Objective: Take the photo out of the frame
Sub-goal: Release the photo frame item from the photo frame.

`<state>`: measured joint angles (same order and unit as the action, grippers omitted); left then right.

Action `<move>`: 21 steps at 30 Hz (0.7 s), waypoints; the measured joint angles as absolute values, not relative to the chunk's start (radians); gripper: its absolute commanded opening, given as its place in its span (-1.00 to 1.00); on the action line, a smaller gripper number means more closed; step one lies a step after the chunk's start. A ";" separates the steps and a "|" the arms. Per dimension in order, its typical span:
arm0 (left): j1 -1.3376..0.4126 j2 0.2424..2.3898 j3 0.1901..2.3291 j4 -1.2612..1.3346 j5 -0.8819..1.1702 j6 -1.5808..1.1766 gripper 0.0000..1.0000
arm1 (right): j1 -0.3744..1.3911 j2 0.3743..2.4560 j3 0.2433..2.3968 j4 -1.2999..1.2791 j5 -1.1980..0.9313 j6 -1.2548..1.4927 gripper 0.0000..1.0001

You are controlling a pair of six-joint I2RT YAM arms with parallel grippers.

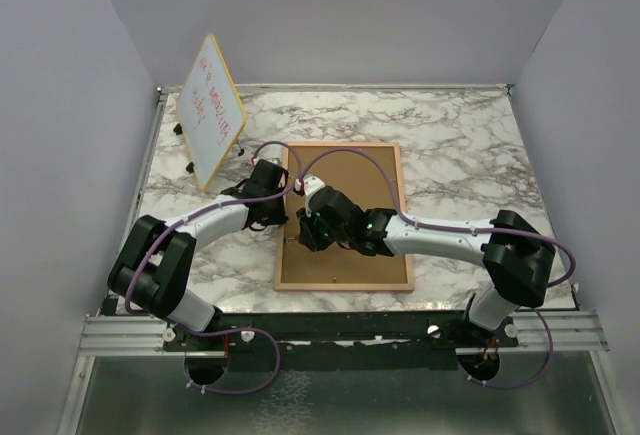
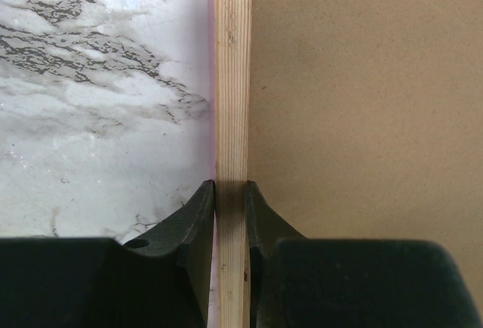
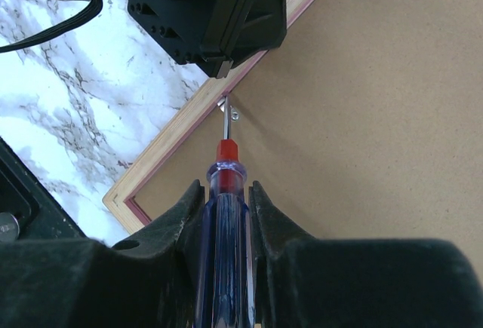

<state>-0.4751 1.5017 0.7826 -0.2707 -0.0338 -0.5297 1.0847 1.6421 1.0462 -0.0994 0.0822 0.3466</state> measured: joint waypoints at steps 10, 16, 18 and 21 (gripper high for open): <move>-0.475 1.502 0.783 -0.271 -0.034 -0.530 -1.00 | 1.078 1.640 1.046 -0.114 0.039 0.283 -0.99; -0.475 1.502 0.783 -0.271 -0.033 -0.530 -1.00 | 1.077 1.640 1.046 -0.123 0.027 0.266 -0.99; -0.475 1.502 0.783 -0.271 -0.034 -0.530 -1.00 | 1.077 1.640 1.046 -0.124 0.025 0.263 -0.99; -0.475 1.502 0.783 -0.271 -0.033 -0.530 -1.00 | 1.074 1.639 1.046 -0.125 0.017 0.260 -0.99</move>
